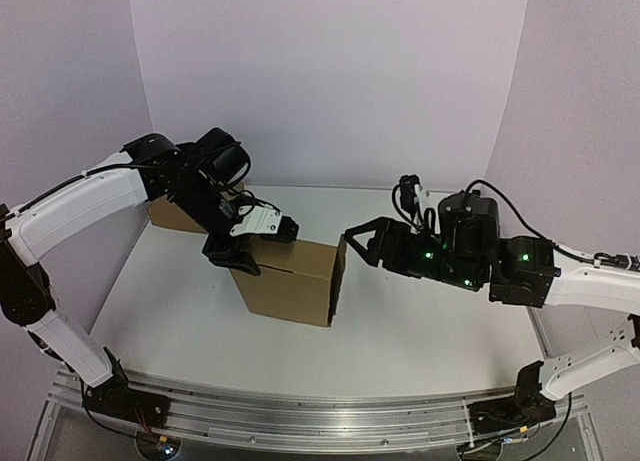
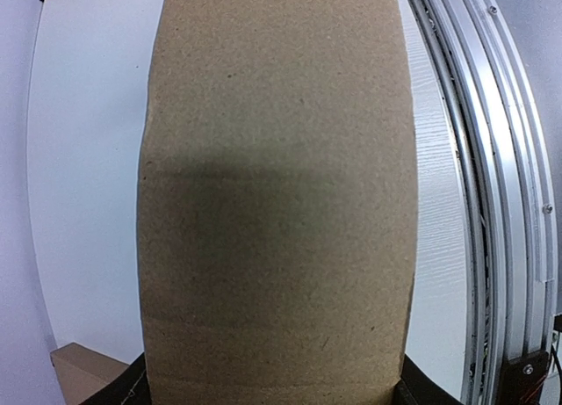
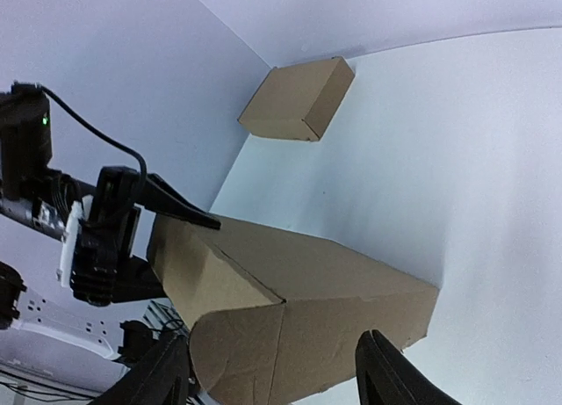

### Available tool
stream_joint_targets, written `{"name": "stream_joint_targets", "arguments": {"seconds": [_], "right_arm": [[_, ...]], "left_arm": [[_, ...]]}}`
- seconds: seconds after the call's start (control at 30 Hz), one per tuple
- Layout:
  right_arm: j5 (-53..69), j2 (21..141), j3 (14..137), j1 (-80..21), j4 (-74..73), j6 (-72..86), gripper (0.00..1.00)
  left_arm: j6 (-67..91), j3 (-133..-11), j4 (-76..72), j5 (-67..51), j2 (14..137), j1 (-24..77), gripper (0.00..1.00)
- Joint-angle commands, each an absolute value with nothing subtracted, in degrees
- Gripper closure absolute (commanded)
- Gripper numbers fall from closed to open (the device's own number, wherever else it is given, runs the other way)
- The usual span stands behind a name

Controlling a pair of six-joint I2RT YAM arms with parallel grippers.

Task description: Fold the paper box

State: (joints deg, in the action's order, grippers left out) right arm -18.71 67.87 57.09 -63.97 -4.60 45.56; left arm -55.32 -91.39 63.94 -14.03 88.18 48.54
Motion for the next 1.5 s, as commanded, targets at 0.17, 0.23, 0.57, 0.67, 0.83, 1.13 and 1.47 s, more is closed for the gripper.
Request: {"name": "stream_joint_targets", "arguments": {"seconds": [0.17,0.23,0.57,0.67,0.83,1.13,1.47], "right_arm": [[-10.2,72.1,57.2,-61.3,6.2,54.0,0.36],[-11.3,70.7,55.6,-61.2,6.9,54.5,0.39],[-15.0,57.4,50.3,-59.7,5.6,54.7,0.16],[-16.9,57.4,47.7,-59.7,2.9,59.3,0.3],[-11.5,65.4,50.9,-59.7,2.3,58.3,0.38],[-4.9,71.7,55.6,-59.6,2.6,55.0,0.3],[-0.7,77.4,58.7,-59.6,2.9,55.3,0.18]], "left_arm": [[-54.1,-92.8,64.2,-12.6,87.5,49.7,0.6],[-54.1,-92.6,64.0,-12.6,87.4,49.7,0.6],[-54.5,-92.0,63.6,-13.0,87.3,49.7,0.6],[-54.7,-92.2,63.6,-13.1,87.5,49.7,0.6],[-54.1,-92.8,64.0,-13.2,87.6,49.8,0.6],[-53.6,-92.6,63.8,-13.4,87.5,50.3,0.6],[-54.2,-92.4,63.7,-12.9,87.8,50.4,0.6]]}}
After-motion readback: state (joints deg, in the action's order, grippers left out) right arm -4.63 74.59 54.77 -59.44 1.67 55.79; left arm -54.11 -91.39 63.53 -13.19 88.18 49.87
